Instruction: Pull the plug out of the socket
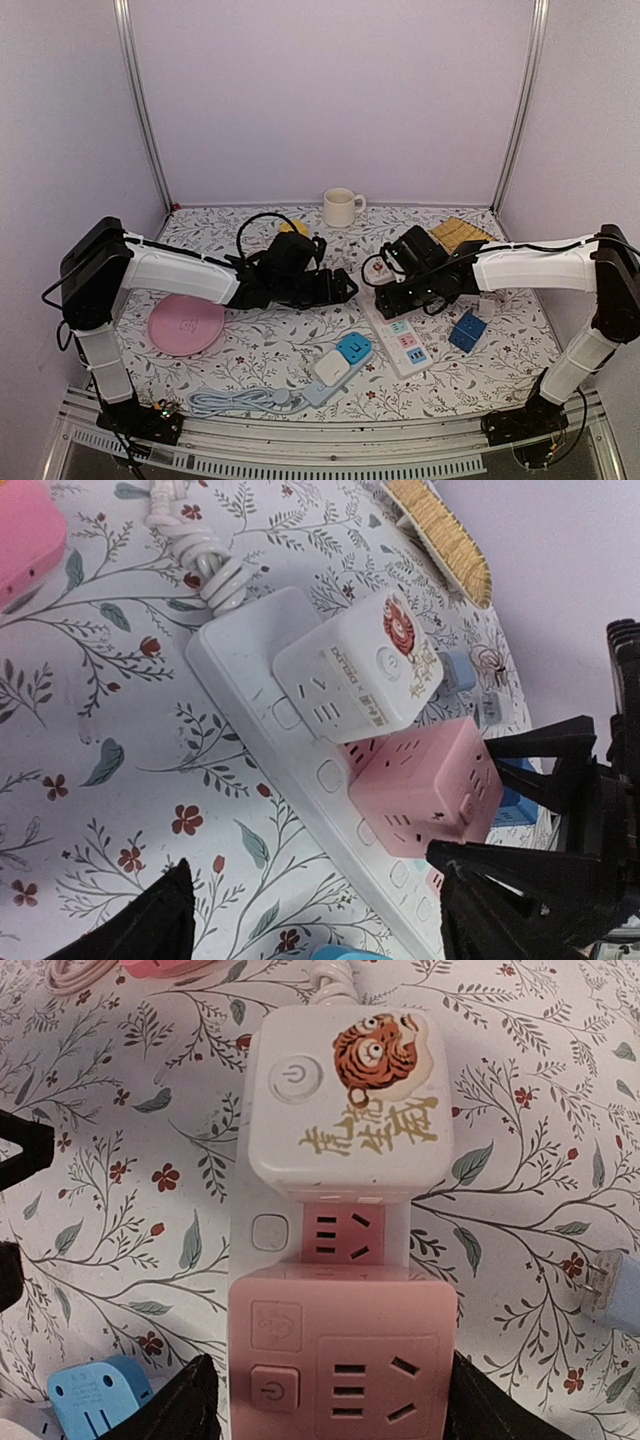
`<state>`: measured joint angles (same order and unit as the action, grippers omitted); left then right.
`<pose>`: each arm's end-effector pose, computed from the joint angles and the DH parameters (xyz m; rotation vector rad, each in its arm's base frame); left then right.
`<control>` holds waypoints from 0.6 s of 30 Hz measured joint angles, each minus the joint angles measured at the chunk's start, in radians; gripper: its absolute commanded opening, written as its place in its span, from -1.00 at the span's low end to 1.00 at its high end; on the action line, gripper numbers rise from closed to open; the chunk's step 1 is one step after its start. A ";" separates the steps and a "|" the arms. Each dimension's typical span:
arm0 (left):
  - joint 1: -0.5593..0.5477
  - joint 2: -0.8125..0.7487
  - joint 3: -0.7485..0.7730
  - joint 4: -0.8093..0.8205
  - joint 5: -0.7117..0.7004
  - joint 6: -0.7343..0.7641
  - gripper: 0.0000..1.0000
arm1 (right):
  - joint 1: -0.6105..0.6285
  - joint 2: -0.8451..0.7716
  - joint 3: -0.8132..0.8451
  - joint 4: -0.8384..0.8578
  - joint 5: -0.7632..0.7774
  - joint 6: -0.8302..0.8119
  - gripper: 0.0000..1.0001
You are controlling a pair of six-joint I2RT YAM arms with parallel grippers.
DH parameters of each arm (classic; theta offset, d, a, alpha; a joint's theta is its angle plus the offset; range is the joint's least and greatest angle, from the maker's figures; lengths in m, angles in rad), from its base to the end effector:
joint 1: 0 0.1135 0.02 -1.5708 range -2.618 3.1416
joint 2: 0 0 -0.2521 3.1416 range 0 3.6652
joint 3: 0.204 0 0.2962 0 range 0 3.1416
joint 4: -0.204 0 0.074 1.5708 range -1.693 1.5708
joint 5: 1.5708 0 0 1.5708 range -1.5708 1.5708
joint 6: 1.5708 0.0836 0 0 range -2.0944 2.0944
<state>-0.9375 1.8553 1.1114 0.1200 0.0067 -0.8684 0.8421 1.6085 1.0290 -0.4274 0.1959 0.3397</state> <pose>0.2793 -0.3814 0.1111 0.0865 2.3847 -0.9648 0.2708 0.2790 0.1249 -0.5658 2.4979 0.2042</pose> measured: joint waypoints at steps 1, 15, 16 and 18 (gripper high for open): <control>0.004 0.000 0.000 0.003 0.008 0.000 0.70 | 0.001 0.010 0.007 -0.003 0.005 0.000 0.36; 0.049 0.095 0.167 0.013 0.086 0.012 0.69 | 0.029 0.061 0.057 -0.032 0.040 0.014 -0.27; 0.050 0.110 0.180 0.012 0.087 0.013 0.69 | 0.036 0.061 0.057 -0.033 0.043 0.019 -0.29; 0.055 0.138 0.196 0.008 0.087 0.019 0.69 | 0.052 0.061 0.057 -0.035 0.045 0.029 -0.35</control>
<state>-0.8829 1.9938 1.3071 0.1276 0.0940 -0.8494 0.8940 1.6691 1.0863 -0.4629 0.2409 0.3691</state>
